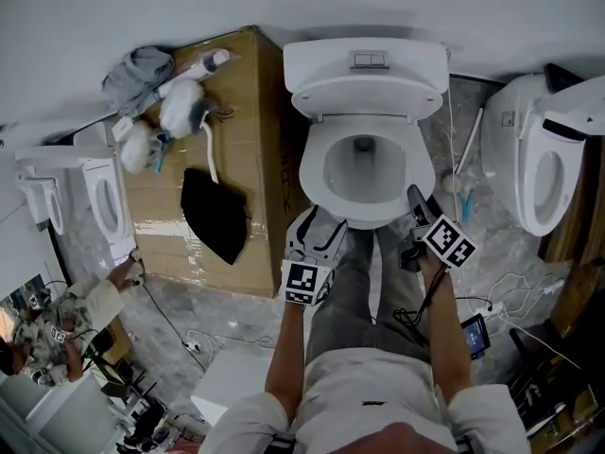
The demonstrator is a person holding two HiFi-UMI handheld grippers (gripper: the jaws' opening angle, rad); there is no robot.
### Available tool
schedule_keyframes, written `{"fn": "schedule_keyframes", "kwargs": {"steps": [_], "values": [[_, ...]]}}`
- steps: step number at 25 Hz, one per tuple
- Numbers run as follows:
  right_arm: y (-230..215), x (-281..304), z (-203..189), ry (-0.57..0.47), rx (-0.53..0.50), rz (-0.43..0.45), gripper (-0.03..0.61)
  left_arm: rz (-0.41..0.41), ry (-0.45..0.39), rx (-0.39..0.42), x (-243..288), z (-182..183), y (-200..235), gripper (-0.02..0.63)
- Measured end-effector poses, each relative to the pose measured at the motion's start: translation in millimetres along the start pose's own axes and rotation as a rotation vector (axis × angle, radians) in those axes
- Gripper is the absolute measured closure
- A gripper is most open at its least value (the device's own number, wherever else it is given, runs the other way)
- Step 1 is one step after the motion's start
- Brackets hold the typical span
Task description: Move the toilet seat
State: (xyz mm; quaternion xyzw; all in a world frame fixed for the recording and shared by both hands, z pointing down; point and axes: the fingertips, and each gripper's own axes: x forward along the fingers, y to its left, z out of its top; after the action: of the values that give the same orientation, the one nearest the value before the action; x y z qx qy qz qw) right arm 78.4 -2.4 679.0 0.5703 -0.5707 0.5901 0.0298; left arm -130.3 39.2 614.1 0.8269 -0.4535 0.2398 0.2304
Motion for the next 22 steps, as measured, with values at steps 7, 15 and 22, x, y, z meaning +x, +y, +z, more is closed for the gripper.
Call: {"fn": "schedule_keyframes", "kwargs": {"steps": [7,15,22], "values": [[8.6,0.9,10.4,-0.011,0.032,0.009,0.291,0.012,0.023,0.1,7.7,9.2,-0.6,0.319],[16.2,-1.0,16.8,-0.032,0.06,0.009,0.291,0.04,0.013,0.107,12.9,22.7,8.7,0.356],[32.0,-12.7,26.0,-0.079,0.014,0.016,0.291,0.045,-0.014,0.094,19.1,36.4,15.4,0.354]]}}
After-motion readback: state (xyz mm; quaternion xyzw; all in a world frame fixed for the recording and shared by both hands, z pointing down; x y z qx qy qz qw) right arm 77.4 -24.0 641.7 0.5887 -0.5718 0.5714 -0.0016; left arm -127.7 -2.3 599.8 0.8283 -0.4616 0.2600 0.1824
